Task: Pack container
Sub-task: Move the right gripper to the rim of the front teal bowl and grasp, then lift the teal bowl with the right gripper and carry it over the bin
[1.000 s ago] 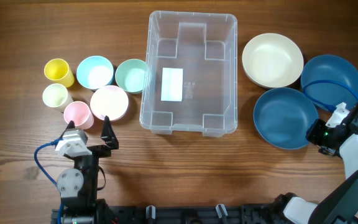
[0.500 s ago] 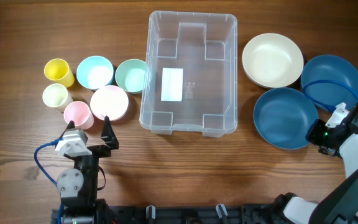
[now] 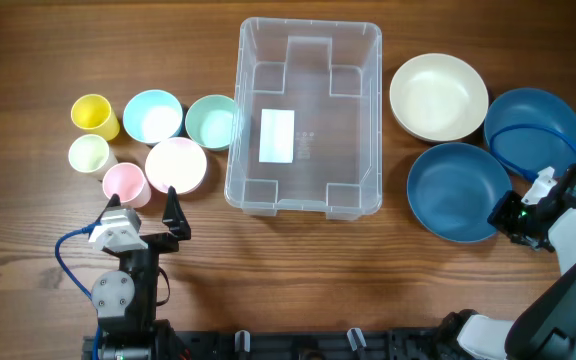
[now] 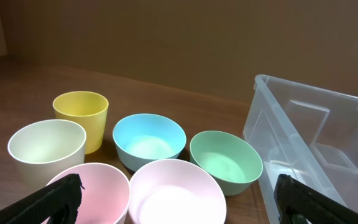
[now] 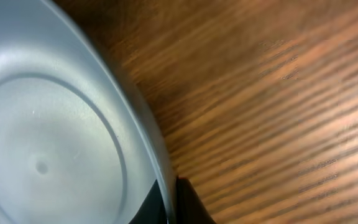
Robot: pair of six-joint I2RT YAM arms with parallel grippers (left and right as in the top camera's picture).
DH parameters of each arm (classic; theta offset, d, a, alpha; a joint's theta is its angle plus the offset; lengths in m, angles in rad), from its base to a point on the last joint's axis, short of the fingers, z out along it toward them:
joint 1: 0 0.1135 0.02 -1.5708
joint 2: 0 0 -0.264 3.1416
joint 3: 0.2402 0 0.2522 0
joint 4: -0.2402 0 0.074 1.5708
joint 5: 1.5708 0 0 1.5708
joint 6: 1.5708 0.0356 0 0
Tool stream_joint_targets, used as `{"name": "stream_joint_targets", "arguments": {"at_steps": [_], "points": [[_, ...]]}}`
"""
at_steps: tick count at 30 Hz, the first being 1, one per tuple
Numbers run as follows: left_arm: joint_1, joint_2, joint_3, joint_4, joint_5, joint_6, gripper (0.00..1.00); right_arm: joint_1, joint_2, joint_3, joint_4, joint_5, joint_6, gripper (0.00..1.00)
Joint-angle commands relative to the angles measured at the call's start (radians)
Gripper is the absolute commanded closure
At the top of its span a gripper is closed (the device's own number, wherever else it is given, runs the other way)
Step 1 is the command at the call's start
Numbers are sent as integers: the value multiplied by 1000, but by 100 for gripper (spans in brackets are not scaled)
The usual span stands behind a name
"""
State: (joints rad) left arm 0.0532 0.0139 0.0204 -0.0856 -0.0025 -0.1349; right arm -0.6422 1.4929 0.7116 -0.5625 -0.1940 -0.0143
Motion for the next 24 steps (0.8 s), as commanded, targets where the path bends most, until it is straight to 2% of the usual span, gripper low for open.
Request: {"name": "stream_joint_targets", "arguments": {"at_steps": [1,14,24], "points": [[-6,-7,-9,3,9,20,0,16,-41,54,-45,5,25,96],[-6,-7,-9,3,9,20,0,172,-188,288,-213,-33,26,96],[-6,-7,-9,3,9,20,0,421,-224,510,-163,-40,97,96]]}}
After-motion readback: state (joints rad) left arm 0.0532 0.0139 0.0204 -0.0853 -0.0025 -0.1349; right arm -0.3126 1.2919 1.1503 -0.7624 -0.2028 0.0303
